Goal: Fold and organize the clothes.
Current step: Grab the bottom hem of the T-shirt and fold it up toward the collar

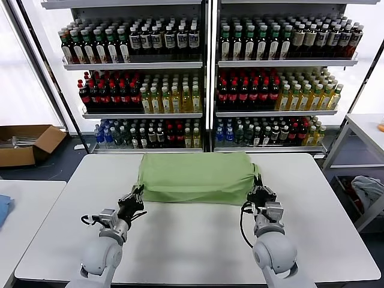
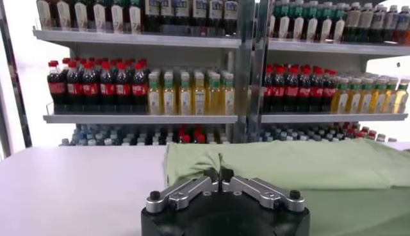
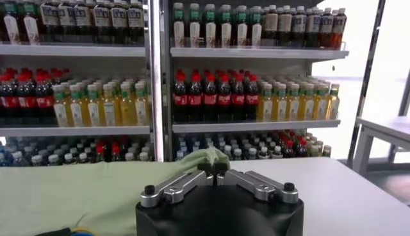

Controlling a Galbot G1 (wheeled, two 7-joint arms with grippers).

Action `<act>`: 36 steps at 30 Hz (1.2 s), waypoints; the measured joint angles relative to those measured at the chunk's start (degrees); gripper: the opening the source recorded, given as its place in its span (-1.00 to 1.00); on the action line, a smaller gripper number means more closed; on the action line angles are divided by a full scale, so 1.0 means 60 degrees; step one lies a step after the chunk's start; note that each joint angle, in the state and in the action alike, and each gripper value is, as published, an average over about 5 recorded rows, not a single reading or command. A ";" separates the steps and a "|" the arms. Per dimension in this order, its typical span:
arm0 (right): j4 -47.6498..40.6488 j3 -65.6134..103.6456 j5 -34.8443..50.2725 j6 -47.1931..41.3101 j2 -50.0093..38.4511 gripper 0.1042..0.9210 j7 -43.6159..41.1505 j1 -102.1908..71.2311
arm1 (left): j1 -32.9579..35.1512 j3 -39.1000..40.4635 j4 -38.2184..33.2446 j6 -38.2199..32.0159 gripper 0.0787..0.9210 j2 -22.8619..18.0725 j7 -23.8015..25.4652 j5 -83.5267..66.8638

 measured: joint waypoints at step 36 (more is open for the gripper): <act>-0.1202 -0.0104 0.1072 -0.0910 0.0692 0.75 0.1203 0.0851 | -0.0644 -0.0075 0.0955 0.0695 0.74 0.0195 -0.0143 -0.0062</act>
